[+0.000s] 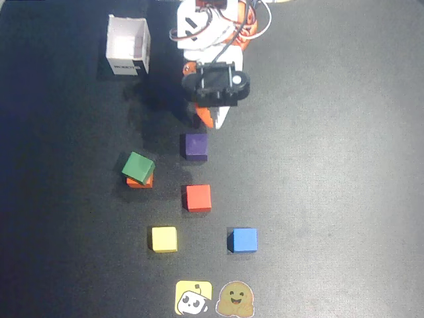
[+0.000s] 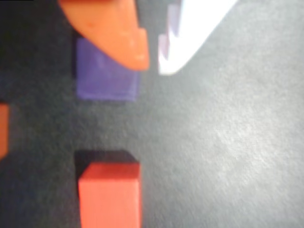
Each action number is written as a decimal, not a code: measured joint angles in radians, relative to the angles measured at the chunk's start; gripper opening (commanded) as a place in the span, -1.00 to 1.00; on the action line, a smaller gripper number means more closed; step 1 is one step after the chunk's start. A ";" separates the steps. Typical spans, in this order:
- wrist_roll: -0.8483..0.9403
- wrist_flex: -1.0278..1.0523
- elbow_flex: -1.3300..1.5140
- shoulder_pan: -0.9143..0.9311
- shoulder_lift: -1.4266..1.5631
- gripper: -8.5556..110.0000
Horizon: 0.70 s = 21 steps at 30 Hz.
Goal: Put the green cube on top of the orange cube.
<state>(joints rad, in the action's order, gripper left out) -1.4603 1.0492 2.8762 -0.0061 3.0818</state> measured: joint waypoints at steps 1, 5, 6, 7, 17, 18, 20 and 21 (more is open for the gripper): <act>0.000 0.009 0.002 0.000 0.000 -0.85; 0.000 0.091 0.002 0.002 0.000 -0.85; 0.000 0.118 0.002 0.002 0.000 -0.85; 0.000 0.147 0.002 0.003 0.000 -0.85; 0.046 0.209 0.002 0.017 0.000 -0.85; 0.046 0.209 0.002 0.014 0.000 -0.85; 0.046 0.209 0.002 0.014 0.000 -0.85; 0.046 0.209 0.002 0.015 0.000 -0.85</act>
<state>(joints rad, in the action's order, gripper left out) -1.4143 1.2579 2.8777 0.0092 3.0818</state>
